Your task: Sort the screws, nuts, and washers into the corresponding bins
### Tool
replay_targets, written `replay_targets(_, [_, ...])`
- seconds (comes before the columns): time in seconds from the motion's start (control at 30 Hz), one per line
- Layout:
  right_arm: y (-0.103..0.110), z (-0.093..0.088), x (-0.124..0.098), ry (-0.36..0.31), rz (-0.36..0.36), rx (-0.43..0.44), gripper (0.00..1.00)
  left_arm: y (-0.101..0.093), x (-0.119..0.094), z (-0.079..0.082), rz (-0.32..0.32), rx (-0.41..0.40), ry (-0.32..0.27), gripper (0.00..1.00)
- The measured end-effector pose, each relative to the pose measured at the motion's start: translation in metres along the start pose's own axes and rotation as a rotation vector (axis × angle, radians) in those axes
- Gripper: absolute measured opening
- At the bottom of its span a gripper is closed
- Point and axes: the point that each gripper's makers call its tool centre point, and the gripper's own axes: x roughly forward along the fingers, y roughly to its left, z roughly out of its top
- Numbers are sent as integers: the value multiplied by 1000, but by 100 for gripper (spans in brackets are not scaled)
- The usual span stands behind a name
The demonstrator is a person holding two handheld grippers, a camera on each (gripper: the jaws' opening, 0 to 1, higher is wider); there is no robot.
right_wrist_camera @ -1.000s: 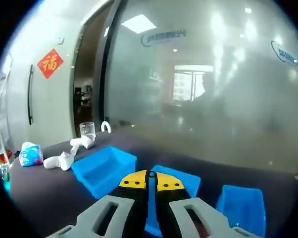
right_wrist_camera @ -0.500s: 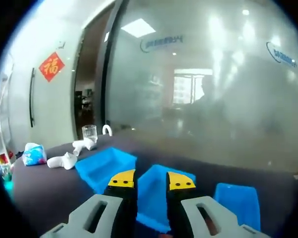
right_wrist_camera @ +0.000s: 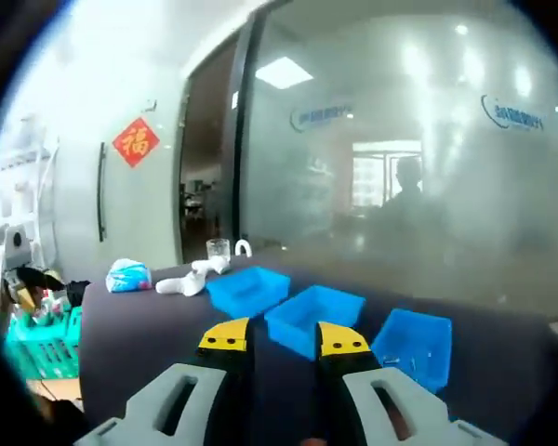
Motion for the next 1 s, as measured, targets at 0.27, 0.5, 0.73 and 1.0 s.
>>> replay_targets(0.27, [17,-27,-69,34,47,-17,23,-15,8,-1,-69,11,22,42])
replay_targets(0.5, [19,-55,-114,100,76,-53,23,-24,14,-4,-112,12,50,42])
replay_targets(0.73, [19,-76,-135,182,104,-70,24,-30,18,-10,-139,4,67,42])
replay_targets(1.0, [23,-83,-135,248,151,-75,24,-33,18,-11,-151,10,76,42])
